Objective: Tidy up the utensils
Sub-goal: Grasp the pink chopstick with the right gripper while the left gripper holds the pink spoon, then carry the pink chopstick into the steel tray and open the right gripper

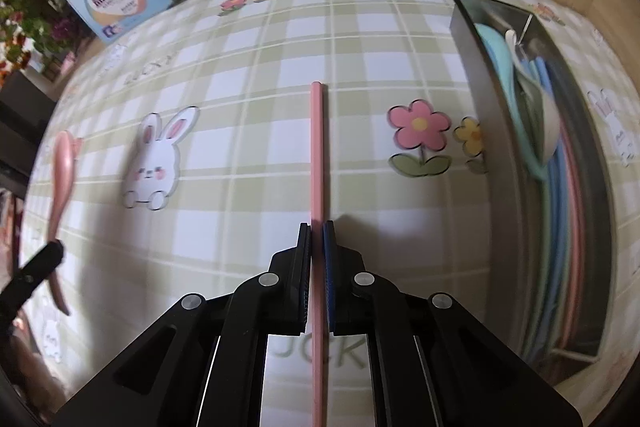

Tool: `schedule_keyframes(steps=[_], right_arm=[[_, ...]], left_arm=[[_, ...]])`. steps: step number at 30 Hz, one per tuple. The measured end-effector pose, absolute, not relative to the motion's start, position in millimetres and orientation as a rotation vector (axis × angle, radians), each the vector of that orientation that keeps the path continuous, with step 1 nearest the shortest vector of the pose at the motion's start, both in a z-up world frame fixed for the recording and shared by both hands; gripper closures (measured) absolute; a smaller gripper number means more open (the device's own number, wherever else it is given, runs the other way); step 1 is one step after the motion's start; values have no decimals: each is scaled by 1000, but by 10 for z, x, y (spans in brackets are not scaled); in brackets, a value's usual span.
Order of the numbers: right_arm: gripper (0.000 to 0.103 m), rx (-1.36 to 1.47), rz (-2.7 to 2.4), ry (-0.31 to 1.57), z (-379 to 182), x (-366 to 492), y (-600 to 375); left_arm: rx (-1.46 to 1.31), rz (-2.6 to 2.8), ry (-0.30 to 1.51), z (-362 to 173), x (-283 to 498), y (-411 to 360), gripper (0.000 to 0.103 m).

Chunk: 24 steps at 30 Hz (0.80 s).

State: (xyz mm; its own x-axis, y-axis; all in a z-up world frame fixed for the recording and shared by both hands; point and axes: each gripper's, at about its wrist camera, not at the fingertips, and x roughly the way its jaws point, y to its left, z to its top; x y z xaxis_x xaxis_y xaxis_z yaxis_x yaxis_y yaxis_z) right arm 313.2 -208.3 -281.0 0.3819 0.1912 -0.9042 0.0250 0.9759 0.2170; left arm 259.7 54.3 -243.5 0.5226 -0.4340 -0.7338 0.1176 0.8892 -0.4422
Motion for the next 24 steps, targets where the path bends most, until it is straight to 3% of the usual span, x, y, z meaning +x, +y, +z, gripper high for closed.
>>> schedule_keyframes(steps=[12, 24], right_arm=[[97, 272, 186, 1023, -2426, 2920, -2197], [97, 273, -7, 934, -2238, 3015, -3324]], left_arm=[[-321, -318, 959, -2334, 2548, 408, 91], [-256, -324, 953, -2212, 2541, 202, 91]])
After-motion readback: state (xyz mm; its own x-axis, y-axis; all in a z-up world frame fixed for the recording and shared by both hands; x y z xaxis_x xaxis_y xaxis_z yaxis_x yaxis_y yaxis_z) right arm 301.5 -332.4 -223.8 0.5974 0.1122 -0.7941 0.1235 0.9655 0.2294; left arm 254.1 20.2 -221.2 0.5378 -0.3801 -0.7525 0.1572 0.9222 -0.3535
